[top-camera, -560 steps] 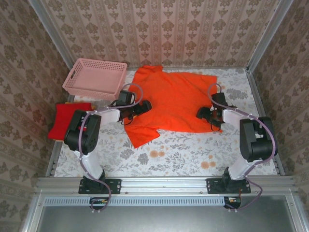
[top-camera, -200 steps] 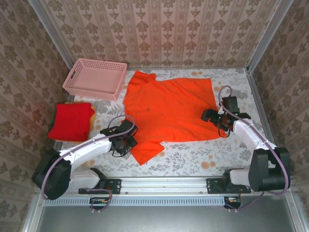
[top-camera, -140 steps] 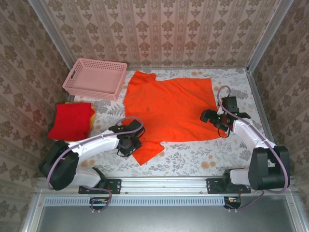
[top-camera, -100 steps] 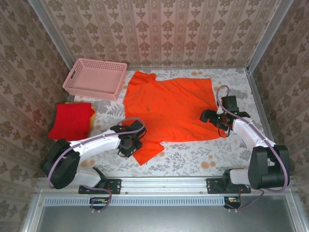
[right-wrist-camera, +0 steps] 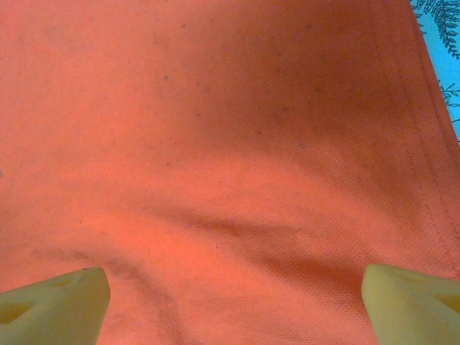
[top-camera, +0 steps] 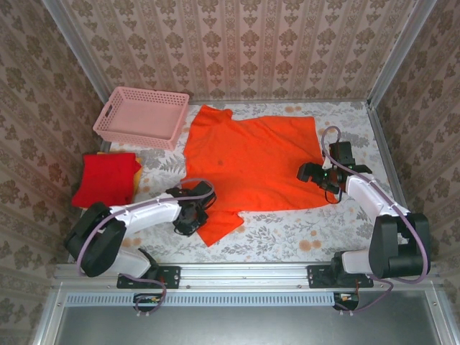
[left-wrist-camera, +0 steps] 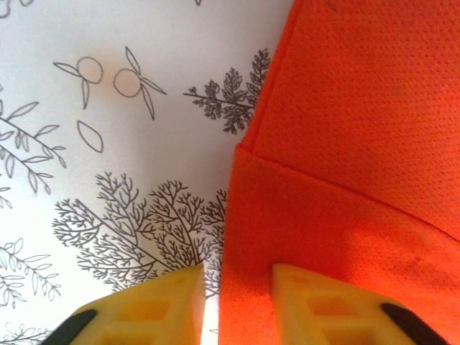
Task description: Fold and stack the t-shirts
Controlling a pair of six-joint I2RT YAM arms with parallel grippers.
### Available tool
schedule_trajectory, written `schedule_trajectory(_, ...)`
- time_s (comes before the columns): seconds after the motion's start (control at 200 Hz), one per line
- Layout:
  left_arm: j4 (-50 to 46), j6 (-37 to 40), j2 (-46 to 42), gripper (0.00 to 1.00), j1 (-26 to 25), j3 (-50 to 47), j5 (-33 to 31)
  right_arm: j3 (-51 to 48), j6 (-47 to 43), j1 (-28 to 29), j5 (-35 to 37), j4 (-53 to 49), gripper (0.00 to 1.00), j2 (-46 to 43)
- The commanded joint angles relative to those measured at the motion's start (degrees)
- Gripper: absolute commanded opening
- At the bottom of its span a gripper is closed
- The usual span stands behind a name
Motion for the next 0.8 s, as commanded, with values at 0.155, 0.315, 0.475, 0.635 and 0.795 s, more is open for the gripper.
schedule_trajectory(0.155, 3.2, -1.6, 4.7, 0.0, 0.4, -0.8, 1.8, 1.3, -0.4, -0.2, 2.3, -3.2, 0.92, -3.8)
schedule_trajectory(0.315, 2.6, -0.9, 3.0, 0.0, 0.7, -0.7, 0.9, -4.1, 6.0, -0.3, 11.3, -5.1, 0.9, -12.0)
schedule_trajectory(0.475, 3.5, -0.8, 2.5, 0.0, 0.9, -1.1, 1.2, -11.4, 14.9, -0.8, 16.0, -10.2, 0.79, -20.5)
schedule_trajectory(0.635, 3.1, -1.1, 2.1, 0.0, 1.1, -1.2, 0.8, -14.8, 16.8, -3.8, 12.6, -11.2, 0.63, -21.6)
schedule_trajectory(0.795, 3.6, -1.5, 1.4, 0.0, 1.3, -1.6, 0.3, -15.4, 18.5, -5.0, 10.1, -9.2, 0.46, -18.0)
